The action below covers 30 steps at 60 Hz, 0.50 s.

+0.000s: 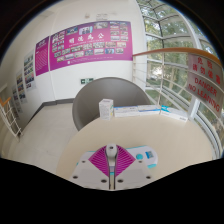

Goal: Unplug charger

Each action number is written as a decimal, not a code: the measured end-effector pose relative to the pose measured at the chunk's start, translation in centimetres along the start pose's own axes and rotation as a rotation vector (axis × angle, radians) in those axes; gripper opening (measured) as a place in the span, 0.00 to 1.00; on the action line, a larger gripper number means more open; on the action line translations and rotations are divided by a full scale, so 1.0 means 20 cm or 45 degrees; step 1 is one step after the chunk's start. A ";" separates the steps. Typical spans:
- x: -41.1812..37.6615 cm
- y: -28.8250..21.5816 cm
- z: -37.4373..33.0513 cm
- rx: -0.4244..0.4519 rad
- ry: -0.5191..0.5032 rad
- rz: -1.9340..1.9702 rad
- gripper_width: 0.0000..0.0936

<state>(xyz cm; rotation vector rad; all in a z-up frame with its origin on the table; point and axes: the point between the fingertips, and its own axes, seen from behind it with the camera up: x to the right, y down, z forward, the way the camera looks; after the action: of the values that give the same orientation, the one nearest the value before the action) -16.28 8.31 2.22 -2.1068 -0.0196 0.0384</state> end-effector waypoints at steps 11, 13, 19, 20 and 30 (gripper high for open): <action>0.01 -0.61 -0.23 0.389 0.058 -0.103 0.04; -0.04 -0.93 -0.37 0.566 0.049 -0.156 0.04; -0.05 -1.58 -0.65 0.811 -0.042 -0.025 0.05; -0.03 -1.64 -0.68 0.830 -0.043 -0.002 0.05; 0.39 -1.63 -0.72 0.793 0.074 -0.032 0.05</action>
<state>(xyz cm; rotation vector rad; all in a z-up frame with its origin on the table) -7.92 12.77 37.44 -1.4841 0.0015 -0.0294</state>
